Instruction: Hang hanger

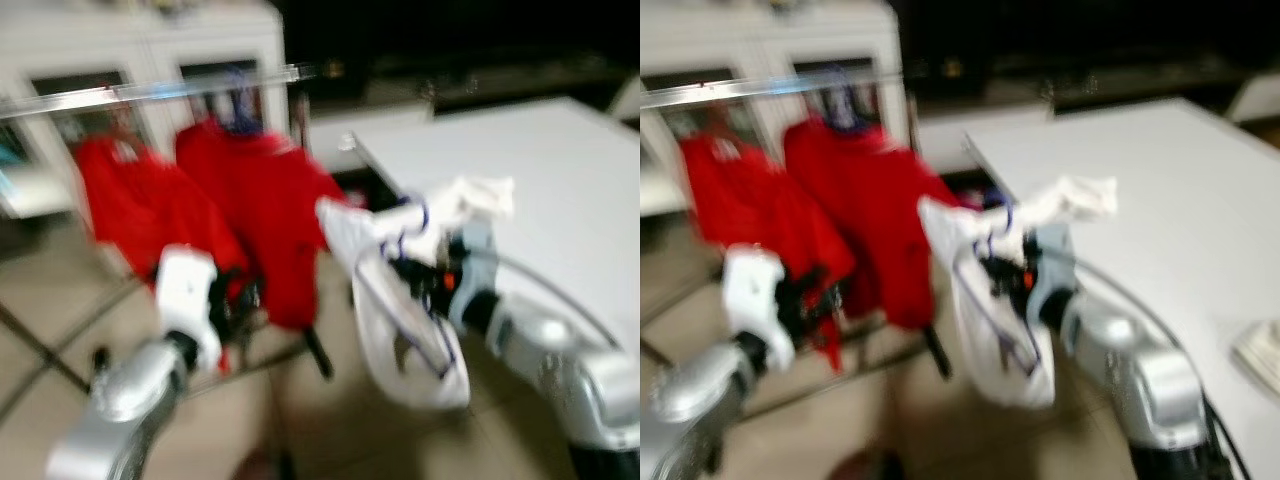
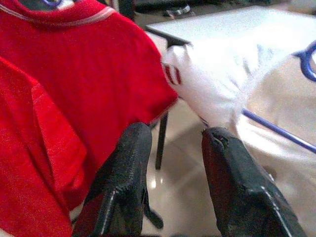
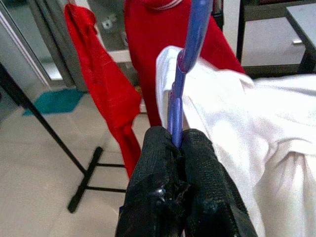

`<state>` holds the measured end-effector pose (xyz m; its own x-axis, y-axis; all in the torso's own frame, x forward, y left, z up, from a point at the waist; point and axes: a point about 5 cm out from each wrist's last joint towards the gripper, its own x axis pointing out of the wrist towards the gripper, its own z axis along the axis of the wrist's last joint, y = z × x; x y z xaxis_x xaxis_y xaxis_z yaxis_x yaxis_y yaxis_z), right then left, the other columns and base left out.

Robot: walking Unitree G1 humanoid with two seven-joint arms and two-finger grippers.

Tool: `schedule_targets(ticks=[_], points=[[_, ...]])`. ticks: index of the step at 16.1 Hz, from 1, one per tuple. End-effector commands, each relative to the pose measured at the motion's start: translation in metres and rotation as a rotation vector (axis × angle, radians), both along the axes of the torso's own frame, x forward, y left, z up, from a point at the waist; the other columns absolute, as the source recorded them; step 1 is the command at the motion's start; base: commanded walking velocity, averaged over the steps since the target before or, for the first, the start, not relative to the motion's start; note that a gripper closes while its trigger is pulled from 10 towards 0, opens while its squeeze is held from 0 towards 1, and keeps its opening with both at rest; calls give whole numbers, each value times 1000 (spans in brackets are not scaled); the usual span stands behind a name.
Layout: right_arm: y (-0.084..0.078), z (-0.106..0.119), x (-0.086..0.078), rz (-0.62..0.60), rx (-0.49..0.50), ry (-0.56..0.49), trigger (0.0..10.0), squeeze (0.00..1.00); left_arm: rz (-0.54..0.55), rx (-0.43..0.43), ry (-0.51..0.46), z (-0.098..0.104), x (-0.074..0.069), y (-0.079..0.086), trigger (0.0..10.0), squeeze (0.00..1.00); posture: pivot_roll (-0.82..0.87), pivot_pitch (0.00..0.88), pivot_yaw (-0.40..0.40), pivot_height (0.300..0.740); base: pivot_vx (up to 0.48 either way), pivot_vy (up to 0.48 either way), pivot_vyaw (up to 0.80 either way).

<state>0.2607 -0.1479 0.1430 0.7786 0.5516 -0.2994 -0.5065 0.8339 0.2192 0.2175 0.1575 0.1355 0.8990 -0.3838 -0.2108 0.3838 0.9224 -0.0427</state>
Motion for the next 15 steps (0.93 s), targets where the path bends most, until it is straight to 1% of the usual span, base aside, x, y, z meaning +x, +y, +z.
schedule_targets(ticks=[1,4,5,9,13,15], points=[[2,8,1,10,1,-50,10000,0,-9,17,-24,5,5,1,10000,0,-13,0,43,740,-255,0,0],[11,9,-3,86,-14,-73,10000,0,-9,21,-24,6,4,2,10000,0,-4,0,37,740,-255,0,0],[10,9,2,60,-3,-76,10000,0,-7,40,-18,4,2,2,10000,0,6,0,31,740,0,0,800],[16,7,5,117,-14,-87,10000,0,7,42,-18,4,1,3,10000,0,12,0,22,740,0,0,800],[19,7,9,159,3,-89,10000,0,27,47,-13,2,1,4,10000,0,11,0,12,740,0,0,800],[23,11,12,184,23,-116,10000,0,28,54,-8,0,0,4,10000,0,11,0,8,740,0,0,800]])
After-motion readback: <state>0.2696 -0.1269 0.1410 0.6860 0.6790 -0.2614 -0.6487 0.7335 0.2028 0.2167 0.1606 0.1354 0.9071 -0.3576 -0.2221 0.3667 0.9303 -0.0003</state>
